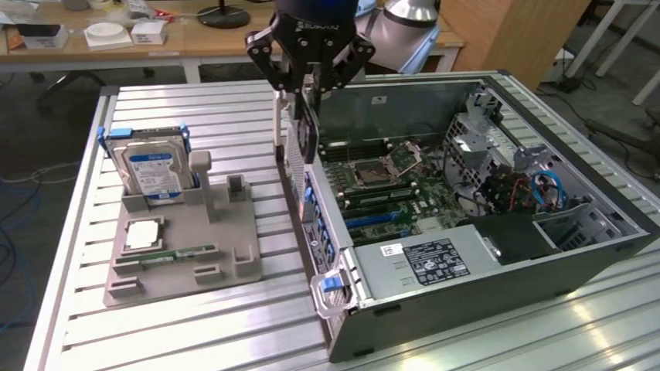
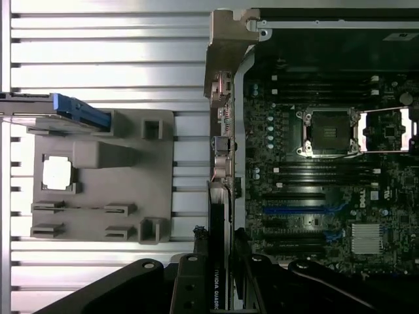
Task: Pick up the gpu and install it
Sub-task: 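Pick up the gpu and move the gpu toward the slot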
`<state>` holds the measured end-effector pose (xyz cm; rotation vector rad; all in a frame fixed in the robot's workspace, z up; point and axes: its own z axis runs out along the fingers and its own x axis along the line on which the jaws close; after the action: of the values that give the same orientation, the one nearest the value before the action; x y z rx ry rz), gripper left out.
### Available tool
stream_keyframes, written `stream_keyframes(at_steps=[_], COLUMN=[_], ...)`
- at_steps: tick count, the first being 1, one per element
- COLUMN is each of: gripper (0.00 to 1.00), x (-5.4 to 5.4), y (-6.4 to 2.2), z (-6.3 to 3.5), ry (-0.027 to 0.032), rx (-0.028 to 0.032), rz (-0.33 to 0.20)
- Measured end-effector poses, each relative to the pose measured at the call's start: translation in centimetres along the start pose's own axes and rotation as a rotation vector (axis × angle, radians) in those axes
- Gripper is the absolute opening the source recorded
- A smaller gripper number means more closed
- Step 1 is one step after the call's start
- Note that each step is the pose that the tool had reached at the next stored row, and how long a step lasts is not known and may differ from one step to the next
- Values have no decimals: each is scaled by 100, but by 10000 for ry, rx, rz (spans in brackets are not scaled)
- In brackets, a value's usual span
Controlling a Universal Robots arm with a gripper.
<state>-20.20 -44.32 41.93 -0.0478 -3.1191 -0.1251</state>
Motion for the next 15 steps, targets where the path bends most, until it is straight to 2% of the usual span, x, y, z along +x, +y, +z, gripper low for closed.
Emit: stream_keyframes(at_steps=[11,15], gripper=[26,26], x=[-255,-329], y=[8,10], z=[-5,-6], ry=[140,153], rx=[5,5], rz=[10,12])
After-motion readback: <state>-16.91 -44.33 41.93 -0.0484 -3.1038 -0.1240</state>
